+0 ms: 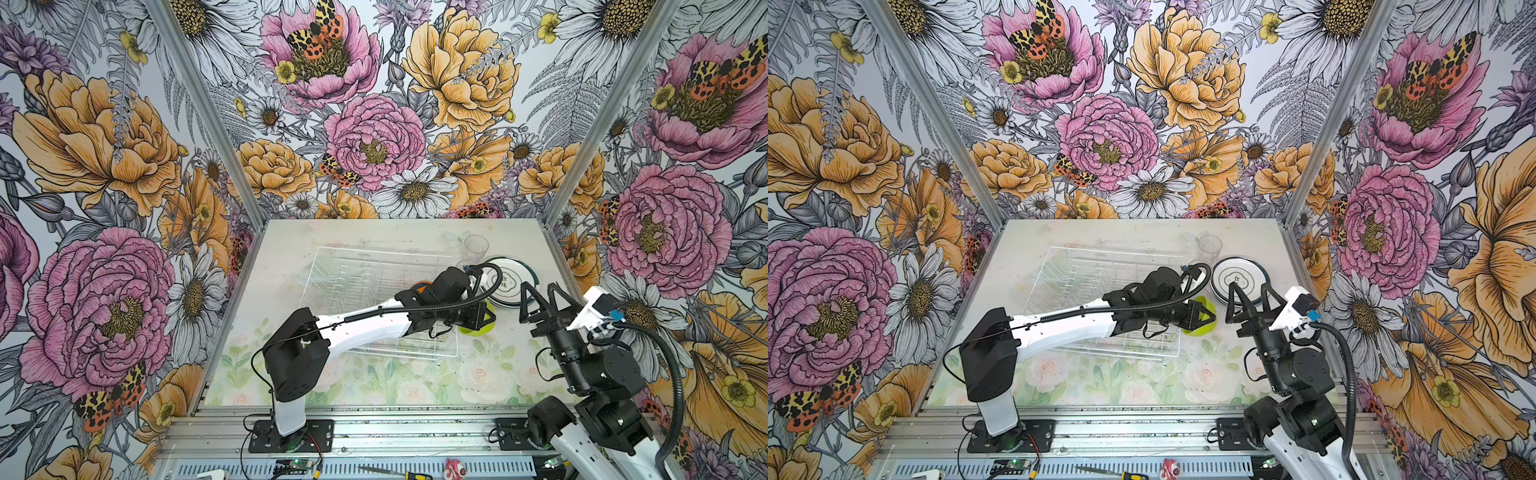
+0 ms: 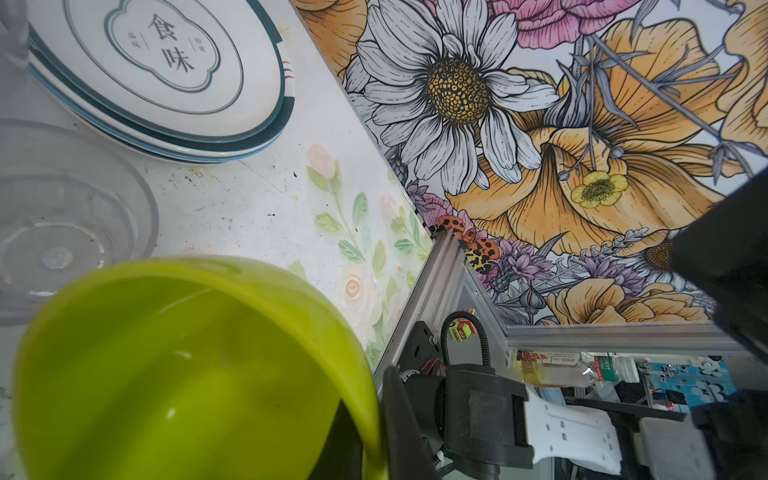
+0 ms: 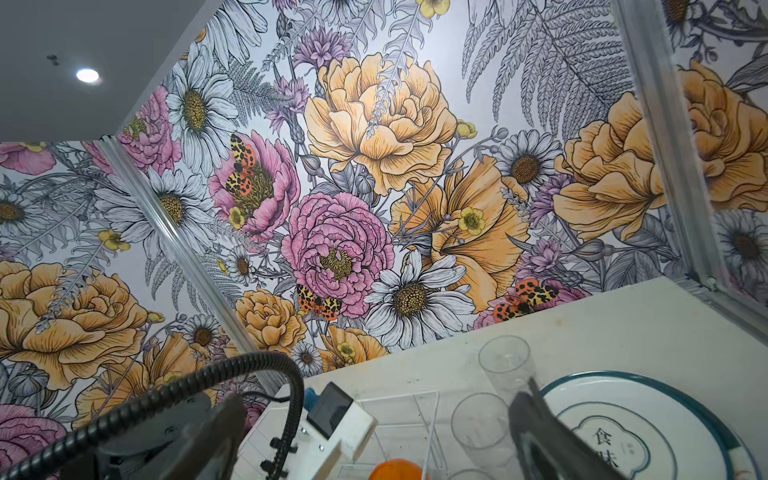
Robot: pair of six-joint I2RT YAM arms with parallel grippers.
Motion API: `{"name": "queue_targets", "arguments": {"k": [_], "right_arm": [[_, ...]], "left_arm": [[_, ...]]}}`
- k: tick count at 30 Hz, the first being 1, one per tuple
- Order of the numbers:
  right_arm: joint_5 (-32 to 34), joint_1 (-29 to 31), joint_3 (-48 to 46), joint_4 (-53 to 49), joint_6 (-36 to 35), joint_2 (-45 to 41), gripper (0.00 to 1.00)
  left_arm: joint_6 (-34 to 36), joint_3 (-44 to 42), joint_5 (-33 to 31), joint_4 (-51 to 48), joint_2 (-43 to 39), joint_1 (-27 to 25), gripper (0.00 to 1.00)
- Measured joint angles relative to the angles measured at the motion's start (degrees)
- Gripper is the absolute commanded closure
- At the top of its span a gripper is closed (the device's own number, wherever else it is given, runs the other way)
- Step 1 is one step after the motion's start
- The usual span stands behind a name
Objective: Unload the mixed dishes from the dish rack
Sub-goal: 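Lift the lime-green bowl out of the rack with the left gripper, then lower the lime-green bowl onto the table nearer the robot and release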
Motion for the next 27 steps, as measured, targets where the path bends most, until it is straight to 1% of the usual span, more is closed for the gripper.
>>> {"name": "queue_targets", "arguments": {"k": [4,7,10,14,18,21,27], "right_arm": [[1.05,0.00,3.37,-4.00,0.17,5.40,0.01],[3.19,0.02,7.21,-8.96,0.92,9.25,0.01],[5.60,0.02,10.43,-12.72,2.08,11.21,0.01],[8.37,0.00,12.04,-15.21,3.69,11.26,0.02],[10.27,0.00,12.70,-16.46,4.63,11.26,0.02],[11.04,0.00,12.70,-17.07,4.83,10.91,0.02],[12.41,0.00,12.70,-17.33,5.09,8.94,0.02]], "left_arm": [[0.09,0.63,0.13,-1.33,2.60,-1.22,1.00],[0.11,0.70,0.13,-2.75,4.00,-1.99,1.00],[0.26,0.70,0.11,-3.85,4.92,-2.69,1.00],[1.14,1.60,-0.09,-6.29,5.77,-3.45,1.00],[2.58,4.98,-0.81,-9.57,7.69,-3.93,1.00],[3.76,7.56,-2.40,-12.15,9.53,-4.24,1.00],[4.76,9.44,-4.44,-15.45,12.07,-4.31,1.00]]}}
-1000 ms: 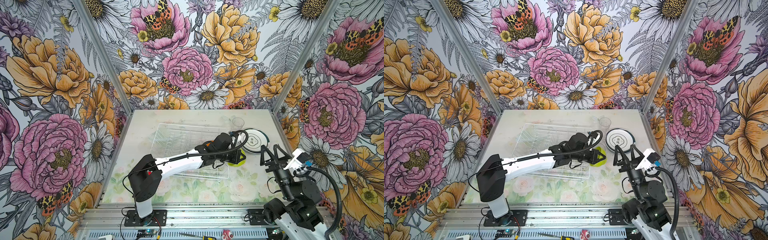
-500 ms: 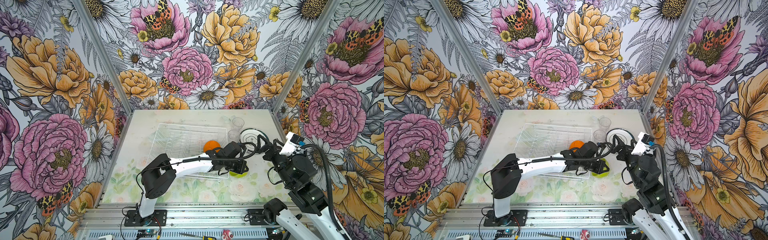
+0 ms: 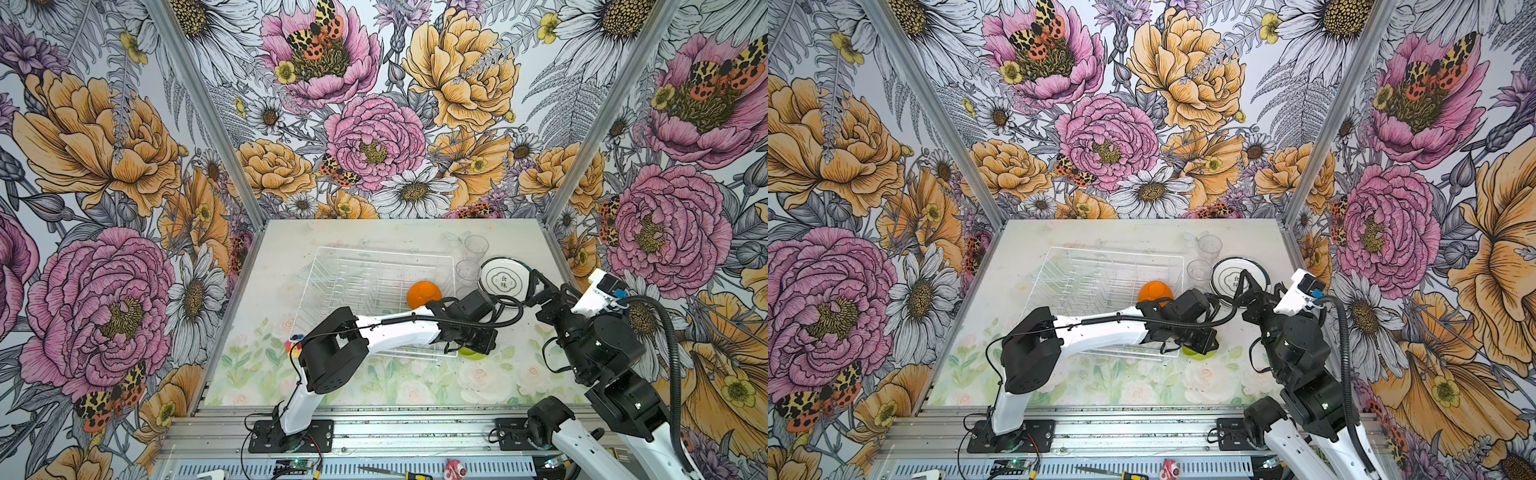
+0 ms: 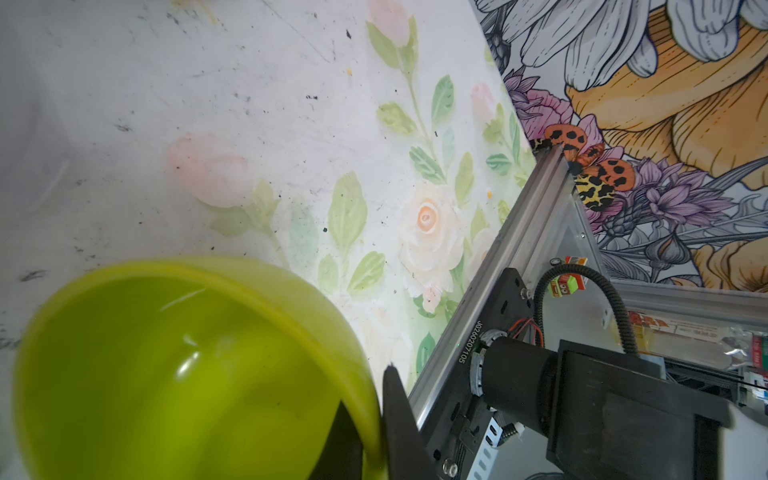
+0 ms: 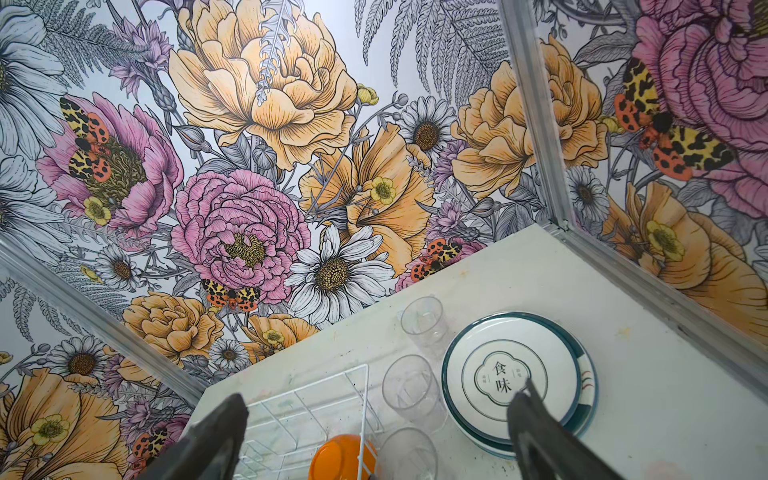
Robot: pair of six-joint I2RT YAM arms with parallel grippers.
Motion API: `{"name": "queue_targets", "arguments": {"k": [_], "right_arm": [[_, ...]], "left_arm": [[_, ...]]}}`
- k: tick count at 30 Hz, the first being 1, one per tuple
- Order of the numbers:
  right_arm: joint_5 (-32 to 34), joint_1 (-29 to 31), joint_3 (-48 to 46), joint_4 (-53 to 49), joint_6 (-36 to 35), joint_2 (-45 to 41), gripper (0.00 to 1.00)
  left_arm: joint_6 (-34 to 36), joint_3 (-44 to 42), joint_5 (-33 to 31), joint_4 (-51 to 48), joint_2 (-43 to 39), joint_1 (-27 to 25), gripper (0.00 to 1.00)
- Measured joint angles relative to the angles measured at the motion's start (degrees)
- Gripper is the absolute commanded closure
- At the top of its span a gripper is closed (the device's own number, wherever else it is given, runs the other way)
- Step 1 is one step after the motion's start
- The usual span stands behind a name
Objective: Unload the mixed dishes from the dish rack
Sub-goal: 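Lower the lime-green bowl onto the table nearer the robot and release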
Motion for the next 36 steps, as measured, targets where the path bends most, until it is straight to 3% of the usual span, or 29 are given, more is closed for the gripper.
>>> {"name": "queue_targets", "arguments": {"k": [6,13,19,23,25,36], "right_arm": [[-0.02,0.00,0.00,-0.09,0.15,-0.15,0.02],[0.00,0.00,0.00,-0.46,0.13,-0.15,0.02],[-0.04,0.00,0.00,-0.48,0.13,-0.09,0.02],[-0.11,0.00,0.00,-0.50,0.13,0.31,0.02],[-0.15,0.00,0.00,-0.52,0.13,0.57,0.02],[-0.70,0.00,0.00,-0.59,0.13,1.31,0.02]], "left_arm": [[0.70,3.08,-0.87,-3.28,1.66,0.00,0.95],[1.60,3.74,-2.10,-4.74,1.97,-0.20,0.54],[2.21,3.85,-3.17,-5.25,2.10,-0.20,0.40],[2.49,3.85,-3.85,-5.51,2.10,-0.20,0.26],[2.97,4.00,-3.80,-5.51,2.10,-0.20,0.02],[3.30,5.29,-4.04,-5.51,2.10,-0.68,0.01]]}}
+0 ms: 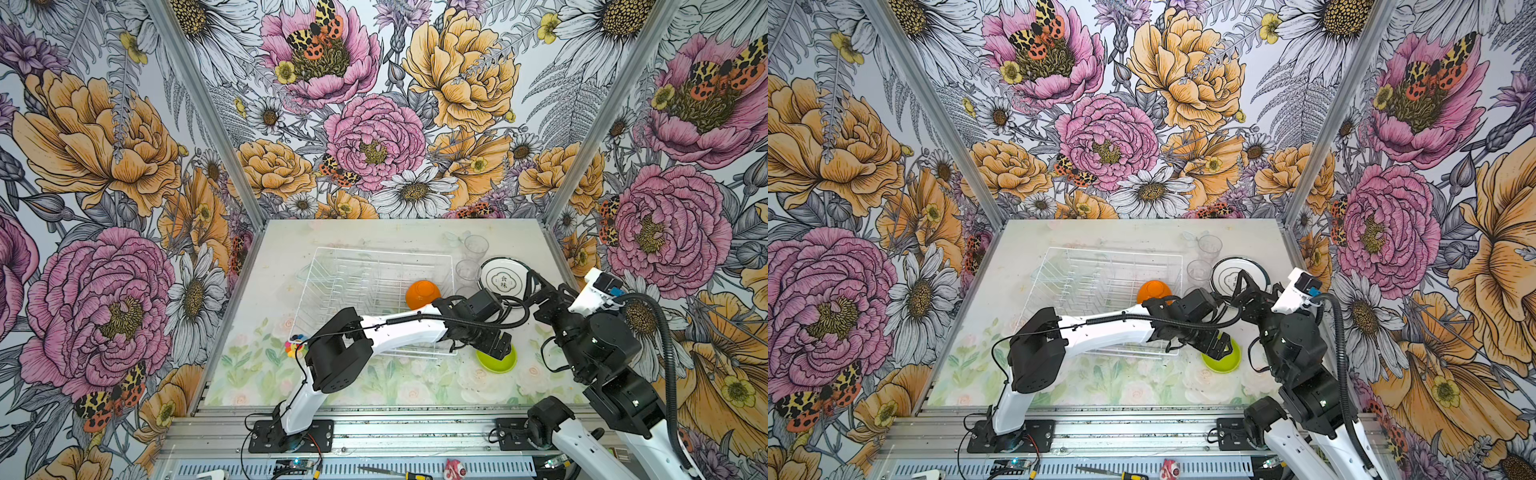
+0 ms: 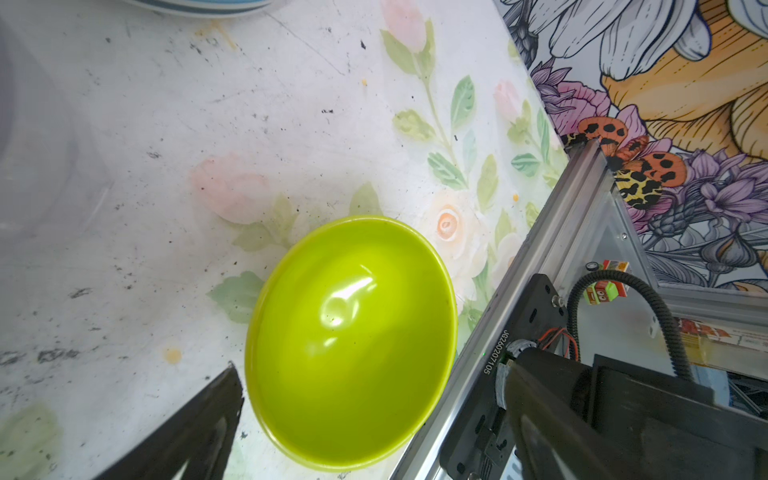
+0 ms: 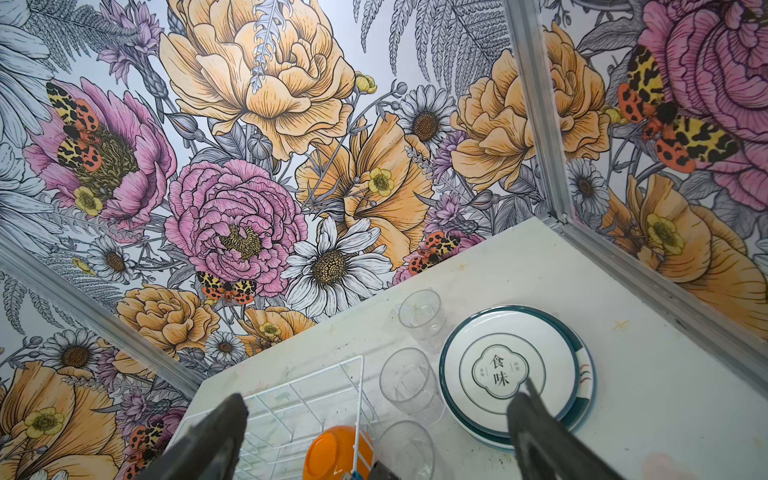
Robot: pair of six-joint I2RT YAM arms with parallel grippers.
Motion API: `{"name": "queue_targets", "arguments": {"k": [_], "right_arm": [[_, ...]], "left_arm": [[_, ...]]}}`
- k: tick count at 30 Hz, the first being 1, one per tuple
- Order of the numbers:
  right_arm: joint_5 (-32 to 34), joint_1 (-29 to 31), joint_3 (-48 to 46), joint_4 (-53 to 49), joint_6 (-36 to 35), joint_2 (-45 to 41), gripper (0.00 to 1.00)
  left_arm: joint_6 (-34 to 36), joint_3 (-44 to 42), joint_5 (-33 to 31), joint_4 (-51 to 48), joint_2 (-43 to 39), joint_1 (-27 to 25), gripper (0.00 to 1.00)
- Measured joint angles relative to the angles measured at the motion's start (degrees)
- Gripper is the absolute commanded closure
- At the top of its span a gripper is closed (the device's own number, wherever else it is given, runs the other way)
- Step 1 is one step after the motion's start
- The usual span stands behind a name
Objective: Unload the mixed dishes from the dish rack
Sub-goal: 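Lower the lime-green bowl onto the table nearer the robot and release, then draw the left gripper back while the right gripper reaches over the orange bowl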
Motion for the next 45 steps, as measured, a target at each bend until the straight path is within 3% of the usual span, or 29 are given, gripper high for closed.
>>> {"name": "queue_targets", "arguments": {"k": [9,20,24,32,39,42,45], "right_arm": [[-0.04,0.00,0.00,0.00,0.52,0.11,0.00],[-0.52,0.00,-0.07,0.02,1.05,0.26,0.00],[-2.75,0.00,-0.28,0.09,0.11,2.99,0.01],[-10.99,2.19,0.15,-0.15,-3.67,19.96,0.01],[-3.82,18.53,12.15,-4.81,-11.98,39.82,0.00],[-1.03,22.12,17.55,-6.27,-15.85,46.62,0.05],[0.28,24.20,22.29,-8.26,-19.50,53.13,0.01]], "left_arm": [[0.13,-0.07,-0.96,-0.07,-2.19,0.24,0.01],[0.63,-0.94,-2.45,-0.13,-13.40,4.96,0.01],[0.74,-5.16,-3.87,-0.09,-20.06,5.73,0.01],[-1.25,-21.46,-8.48,1.16,-39.56,15.76,0.01],[-4.39,-35.78,-10.93,2.03,-58.14,25.00,0.01],[-5.53,-40.65,-10.67,2.14,-64.35,28.50,0.01],[-6.29,-45.33,-9.64,2.10,-69.66,32.09,0.01]]}}
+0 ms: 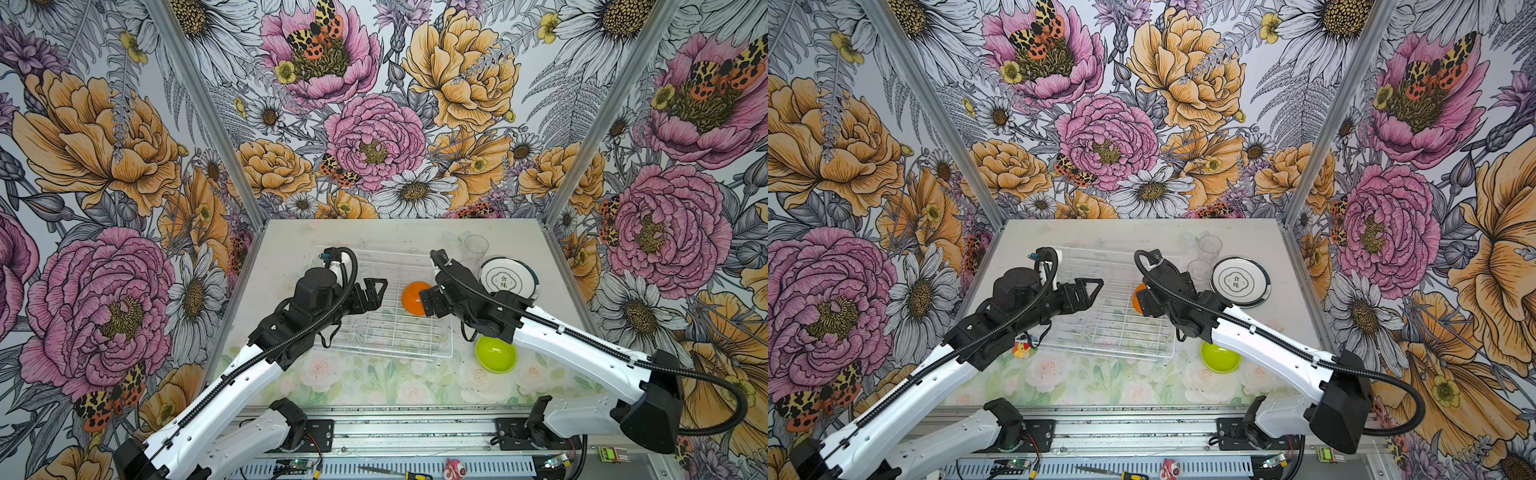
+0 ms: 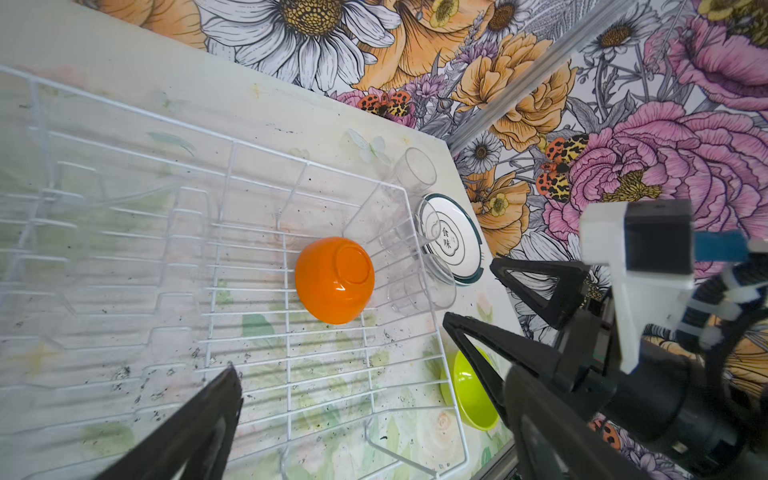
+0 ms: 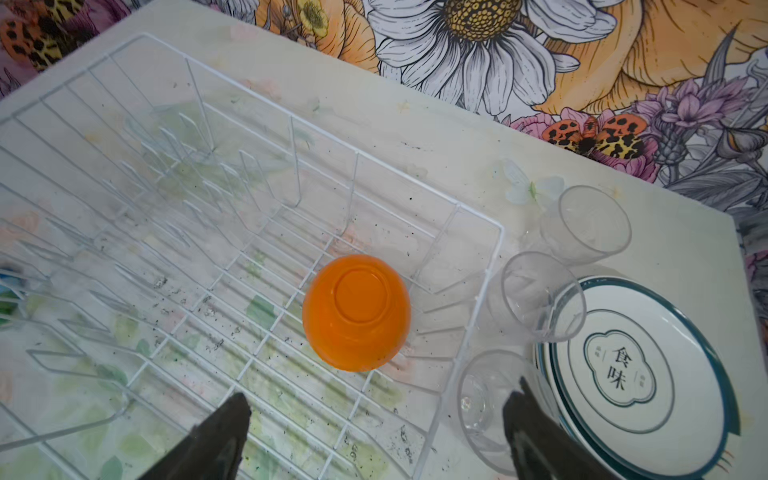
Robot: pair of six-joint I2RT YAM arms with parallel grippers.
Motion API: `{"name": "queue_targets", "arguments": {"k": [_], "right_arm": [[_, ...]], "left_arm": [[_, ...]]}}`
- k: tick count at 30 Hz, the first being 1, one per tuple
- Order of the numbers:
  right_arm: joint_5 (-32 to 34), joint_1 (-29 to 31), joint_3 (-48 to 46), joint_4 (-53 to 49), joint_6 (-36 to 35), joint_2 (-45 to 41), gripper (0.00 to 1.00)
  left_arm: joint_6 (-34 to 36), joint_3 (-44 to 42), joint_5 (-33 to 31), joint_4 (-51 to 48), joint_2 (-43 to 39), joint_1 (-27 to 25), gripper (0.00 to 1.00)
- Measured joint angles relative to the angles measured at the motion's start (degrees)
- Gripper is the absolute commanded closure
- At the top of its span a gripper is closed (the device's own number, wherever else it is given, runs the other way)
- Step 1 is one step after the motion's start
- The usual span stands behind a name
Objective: Unload the mixed dishes from the dish rack
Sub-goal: 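Draw the left gripper back while the right gripper reaches over the orange bowl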
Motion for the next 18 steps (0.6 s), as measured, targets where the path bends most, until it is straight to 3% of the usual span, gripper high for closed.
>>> {"name": "queue_targets", "arguments": {"k": [8,18], "right_arm": [[-0.52,2.60,4.76,-3.32,-6.88,11.61,0.01],[0.37,3.85,8.00,-4.72,-12.13,20.52,0.01]], "left_arm": [[-1.84,-8.26,2.23,-0.09,-9.49,6.23,0.01],[-1.64,-9.66,4.02,0.00,-14.97,12.48,0.01]]}}
